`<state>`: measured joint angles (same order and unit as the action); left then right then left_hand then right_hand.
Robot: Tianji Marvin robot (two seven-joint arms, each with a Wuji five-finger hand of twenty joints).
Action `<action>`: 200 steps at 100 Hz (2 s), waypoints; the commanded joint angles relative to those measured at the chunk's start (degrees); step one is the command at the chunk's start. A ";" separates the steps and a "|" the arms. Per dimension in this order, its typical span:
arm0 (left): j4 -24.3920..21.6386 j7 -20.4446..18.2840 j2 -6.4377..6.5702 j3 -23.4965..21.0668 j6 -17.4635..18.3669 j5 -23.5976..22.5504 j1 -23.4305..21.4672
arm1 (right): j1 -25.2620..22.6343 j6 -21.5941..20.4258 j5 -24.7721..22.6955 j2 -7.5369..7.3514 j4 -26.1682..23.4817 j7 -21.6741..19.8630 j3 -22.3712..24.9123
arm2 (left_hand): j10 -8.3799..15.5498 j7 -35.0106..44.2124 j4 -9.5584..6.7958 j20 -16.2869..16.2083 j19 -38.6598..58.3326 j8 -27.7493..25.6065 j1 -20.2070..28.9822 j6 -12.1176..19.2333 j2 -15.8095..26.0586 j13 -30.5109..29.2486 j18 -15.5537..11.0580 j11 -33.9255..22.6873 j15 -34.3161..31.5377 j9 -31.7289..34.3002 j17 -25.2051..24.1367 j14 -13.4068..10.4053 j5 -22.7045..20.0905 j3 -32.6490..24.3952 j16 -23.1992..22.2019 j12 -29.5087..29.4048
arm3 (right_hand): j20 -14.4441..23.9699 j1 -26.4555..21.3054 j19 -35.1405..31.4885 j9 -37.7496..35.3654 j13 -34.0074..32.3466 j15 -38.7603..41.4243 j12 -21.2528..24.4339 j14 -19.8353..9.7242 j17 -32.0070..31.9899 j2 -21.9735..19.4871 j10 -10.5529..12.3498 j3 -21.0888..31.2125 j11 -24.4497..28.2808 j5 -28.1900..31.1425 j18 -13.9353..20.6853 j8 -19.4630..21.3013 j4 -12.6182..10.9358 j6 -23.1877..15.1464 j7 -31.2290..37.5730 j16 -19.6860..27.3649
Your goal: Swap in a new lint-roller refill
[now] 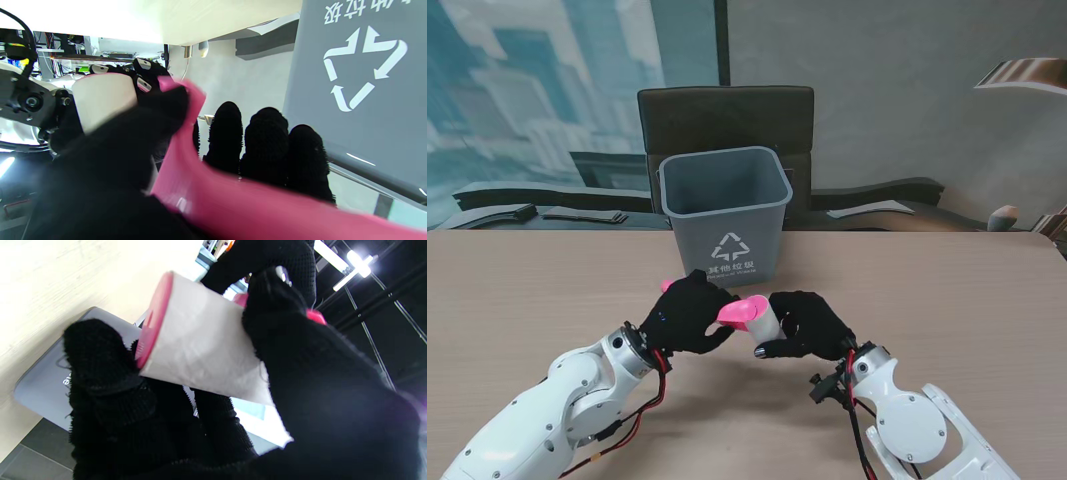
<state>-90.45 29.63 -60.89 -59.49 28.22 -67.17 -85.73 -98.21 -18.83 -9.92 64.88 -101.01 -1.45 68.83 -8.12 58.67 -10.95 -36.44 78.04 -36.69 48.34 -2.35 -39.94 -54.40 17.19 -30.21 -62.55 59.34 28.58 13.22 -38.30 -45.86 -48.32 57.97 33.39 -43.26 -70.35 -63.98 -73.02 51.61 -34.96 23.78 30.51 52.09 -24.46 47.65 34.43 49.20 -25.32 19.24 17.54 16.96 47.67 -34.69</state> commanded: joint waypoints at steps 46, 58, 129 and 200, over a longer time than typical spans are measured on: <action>-0.84 -1.41 0.17 -2.18 0.41 0.03 -2.28 | 1.74 -3.57 -11.50 0.72 -2.21 9.04 3.15 | -3.31 -6.72 7.08 -1.61 -1.50 12.95 8.35 -1.48 8.85 2.72 -1.43 6.82 4.50 1.07 -1.28 -1.09 -1.79 0.34 5.07 -10.82 | 1.35 -8.54 -1.94 -5.04 -1.65 0.07 -2.50 -16.52 1.34 -15.69 6.57 9.70 7.93 4.47 3.27 3.70 -3.03 -13.58 9.52 -1.44; -1.13 -1.21 0.02 -2.71 0.95 0.46 -2.86 | 3.80 -2.79 -14.04 1.31 -2.56 12.17 2.53 | -4.32 -8.85 10.16 -1.73 -1.46 15.28 8.58 -3.84 12.73 1.87 -0.44 -0.23 3.82 -0.91 -0.72 -0.81 -2.70 7.67 5.56 -16.29 | 1.21 -8.85 -2.17 -4.66 -1.62 -0.60 -2.46 -16.70 1.29 -16.98 6.85 7.59 8.14 3.79 3.96 3.93 -3.80 -12.99 9.11 -1.41; -1.97 -0.83 -0.33 -4.13 1.26 1.47 -4.35 | 29.09 3.54 -19.50 2.52 12.87 14.04 -5.46 | -3.89 -10.48 13.33 -1.80 0.48 17.29 12.94 -5.85 19.76 0.14 0.03 -11.01 0.66 -1.01 0.92 1.34 -4.79 22.58 5.52 -20.89 | 0.82 -4.60 -1.34 4.21 12.36 -9.67 4.07 -17.91 -3.95 -31.96 14.34 -10.08 4.78 -2.08 7.97 4.87 -7.60 -20.92 4.75 0.18; -2.25 -1.53 -0.39 -4.57 0.92 1.94 -4.87 | 47.13 2.93 -13.55 5.75 35.45 12.84 -17.92 | -4.13 -8.95 12.82 -1.75 0.81 15.61 13.53 -6.96 19.66 -0.05 0.33 -12.18 0.31 -1.03 1.13 1.21 -3.94 22.85 5.67 -20.44 | -1.46 -1.85 4.19 17.04 30.14 -23.72 11.16 -18.92 -13.69 -34.87 17.29 -15.20 -0.66 -12.57 10.24 0.23 -9.75 -19.71 -1.82 9.49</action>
<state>-92.43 28.84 -61.04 -63.92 29.38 -65.31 -90.35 -51.36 -15.53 -23.37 70.03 -65.53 12.49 51.09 -10.21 46.35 1.19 -37.19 76.70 -19.67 57.98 -7.34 -23.91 -53.05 17.27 -40.97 -60.36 59.34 29.33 13.36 -40.88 -23.44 -43.37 38.79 31.77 -41.33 -65.54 -49.02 -45.33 30.51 -25.17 17.52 17.62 26.37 -8.88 27.19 34.65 35.09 -17.85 20.40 14.36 8.22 41.58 -26.78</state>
